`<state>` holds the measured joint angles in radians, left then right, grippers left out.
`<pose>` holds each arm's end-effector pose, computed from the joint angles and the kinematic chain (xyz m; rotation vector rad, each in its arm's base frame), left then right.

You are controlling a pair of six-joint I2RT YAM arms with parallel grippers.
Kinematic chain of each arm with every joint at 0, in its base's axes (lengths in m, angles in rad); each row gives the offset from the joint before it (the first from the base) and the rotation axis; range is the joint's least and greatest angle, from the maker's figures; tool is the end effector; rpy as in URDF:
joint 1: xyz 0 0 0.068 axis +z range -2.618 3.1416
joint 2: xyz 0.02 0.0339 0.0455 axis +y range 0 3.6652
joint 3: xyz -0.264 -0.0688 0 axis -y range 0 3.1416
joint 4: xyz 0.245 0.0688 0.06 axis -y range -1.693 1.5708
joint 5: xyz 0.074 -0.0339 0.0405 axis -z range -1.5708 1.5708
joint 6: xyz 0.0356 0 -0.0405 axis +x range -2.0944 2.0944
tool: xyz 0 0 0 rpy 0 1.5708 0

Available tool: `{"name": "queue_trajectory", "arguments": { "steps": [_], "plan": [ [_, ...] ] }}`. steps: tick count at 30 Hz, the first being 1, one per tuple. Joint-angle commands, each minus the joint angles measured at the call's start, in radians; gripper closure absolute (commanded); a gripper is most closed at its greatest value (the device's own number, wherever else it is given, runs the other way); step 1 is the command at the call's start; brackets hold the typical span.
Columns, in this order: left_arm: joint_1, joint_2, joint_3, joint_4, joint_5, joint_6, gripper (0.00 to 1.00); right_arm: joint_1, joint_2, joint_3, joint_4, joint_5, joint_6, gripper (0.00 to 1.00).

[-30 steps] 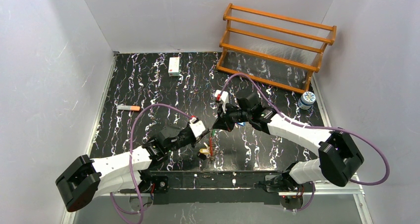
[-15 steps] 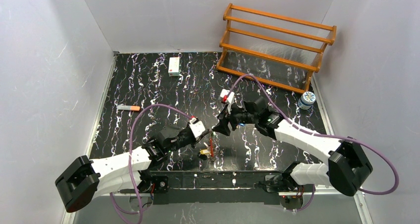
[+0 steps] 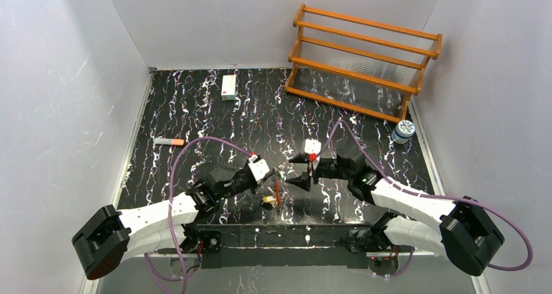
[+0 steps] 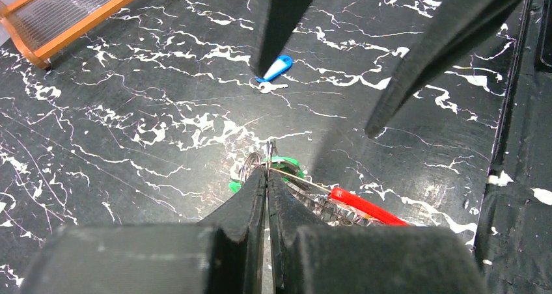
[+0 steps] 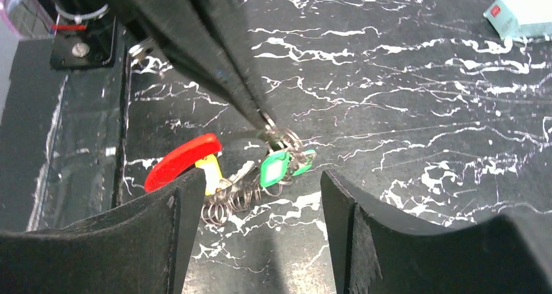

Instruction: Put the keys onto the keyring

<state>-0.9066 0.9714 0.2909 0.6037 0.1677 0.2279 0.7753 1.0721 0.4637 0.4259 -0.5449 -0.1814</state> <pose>0.1236 -0.1675 0.2156 1.0145 1.3487 -0.6520 0.1526 0.1754 0.2356 -1.1790 1.3804 0.9030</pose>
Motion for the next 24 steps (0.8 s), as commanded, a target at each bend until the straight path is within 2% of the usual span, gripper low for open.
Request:
{"name": "queue_trajectory", "arguments": {
  "steps": [1,13,17,22,24],
  "plan": [
    [-0.003,-0.020,0.020,0.021,0.018,0.018,1.00,0.005,-0.014,-0.069,0.262,-0.100,-0.124,0.29],
    [-0.002,-0.023,0.017,0.024,0.068,0.028,1.00,0.006,0.135,0.006,0.302,-0.187,-0.148,0.46],
    [-0.002,-0.022,0.017,0.024,0.069,0.028,1.00,0.006,0.162,0.020,0.306,-0.186,-0.152,0.57],
    [-0.003,-0.018,0.016,0.028,0.073,0.025,1.00,0.005,0.184,-0.013,0.393,-0.177,-0.121,0.69],
    [-0.002,-0.016,0.017,0.030,0.073,0.025,1.00,0.005,0.197,-0.015,0.407,-0.180,-0.117,0.69]
  ]
}}
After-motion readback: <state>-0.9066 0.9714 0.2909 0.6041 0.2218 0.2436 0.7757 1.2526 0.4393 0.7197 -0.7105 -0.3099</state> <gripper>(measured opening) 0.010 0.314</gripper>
